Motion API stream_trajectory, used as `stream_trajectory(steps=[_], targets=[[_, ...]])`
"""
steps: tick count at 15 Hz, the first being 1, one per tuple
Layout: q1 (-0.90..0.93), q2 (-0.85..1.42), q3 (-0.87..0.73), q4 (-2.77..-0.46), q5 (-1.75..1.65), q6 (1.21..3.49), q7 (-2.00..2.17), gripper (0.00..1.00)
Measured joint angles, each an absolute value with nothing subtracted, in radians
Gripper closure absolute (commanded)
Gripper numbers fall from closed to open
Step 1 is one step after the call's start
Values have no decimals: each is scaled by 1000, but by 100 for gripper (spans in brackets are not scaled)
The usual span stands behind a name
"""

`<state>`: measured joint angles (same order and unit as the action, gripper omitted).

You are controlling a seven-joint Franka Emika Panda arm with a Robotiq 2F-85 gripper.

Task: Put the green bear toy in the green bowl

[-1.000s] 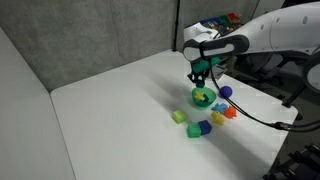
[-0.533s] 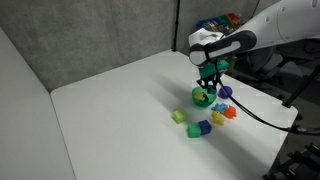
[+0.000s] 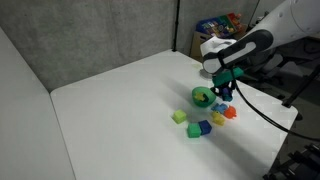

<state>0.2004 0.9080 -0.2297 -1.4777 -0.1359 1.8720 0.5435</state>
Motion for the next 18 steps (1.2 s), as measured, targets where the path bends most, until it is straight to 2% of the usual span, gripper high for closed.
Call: stream_trajectory(steps=[4,18], targets=[[200,856,-232,-1545,-154,1940,579,84],[197,858,-216,-1527,-156,2170,622,84]])
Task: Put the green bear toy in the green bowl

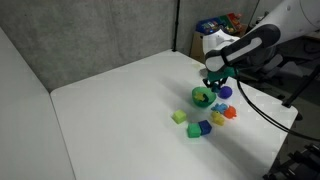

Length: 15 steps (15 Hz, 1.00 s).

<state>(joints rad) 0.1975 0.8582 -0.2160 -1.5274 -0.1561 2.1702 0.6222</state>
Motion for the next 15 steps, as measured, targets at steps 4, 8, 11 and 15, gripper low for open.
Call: stream_trajectory(steps=[4,8,11,15], targets=[[209,886,-211,-1499,-156,2207,638,84],[221,905,-205,-1477,-156,2231,643,27],[225,905,-205,-1464,-156,2245,644,3],[225,876,-205,-1458,-156,2248,644,0]])
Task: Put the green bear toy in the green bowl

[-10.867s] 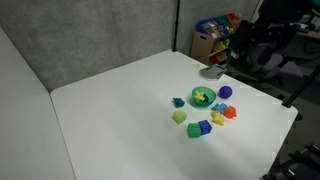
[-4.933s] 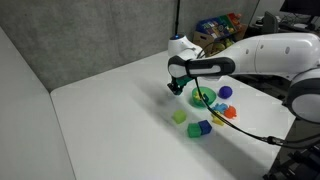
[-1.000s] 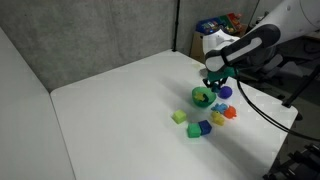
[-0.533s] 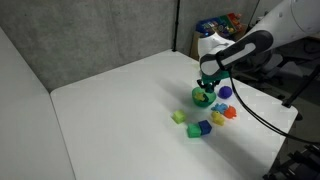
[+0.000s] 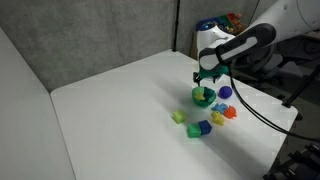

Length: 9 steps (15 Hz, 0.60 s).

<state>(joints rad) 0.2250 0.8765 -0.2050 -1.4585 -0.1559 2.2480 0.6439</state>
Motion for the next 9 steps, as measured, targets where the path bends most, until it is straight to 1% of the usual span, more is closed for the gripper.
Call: stream_trajectory(steps=[5,9], targets=[[224,792,-187,-1471,-152,2221,641,0],[211,697,-141,-1533,-127,2218,607,0]])
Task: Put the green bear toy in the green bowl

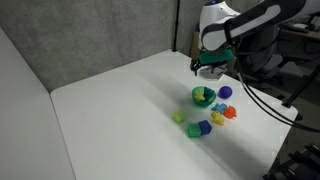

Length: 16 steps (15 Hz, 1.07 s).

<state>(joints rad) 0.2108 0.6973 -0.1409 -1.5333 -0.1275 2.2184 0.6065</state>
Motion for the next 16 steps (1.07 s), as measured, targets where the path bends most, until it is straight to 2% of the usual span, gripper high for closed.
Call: stream_trajectory(steps=[16], targets=[[105,227,2,-2022,60,2162,209,0]])
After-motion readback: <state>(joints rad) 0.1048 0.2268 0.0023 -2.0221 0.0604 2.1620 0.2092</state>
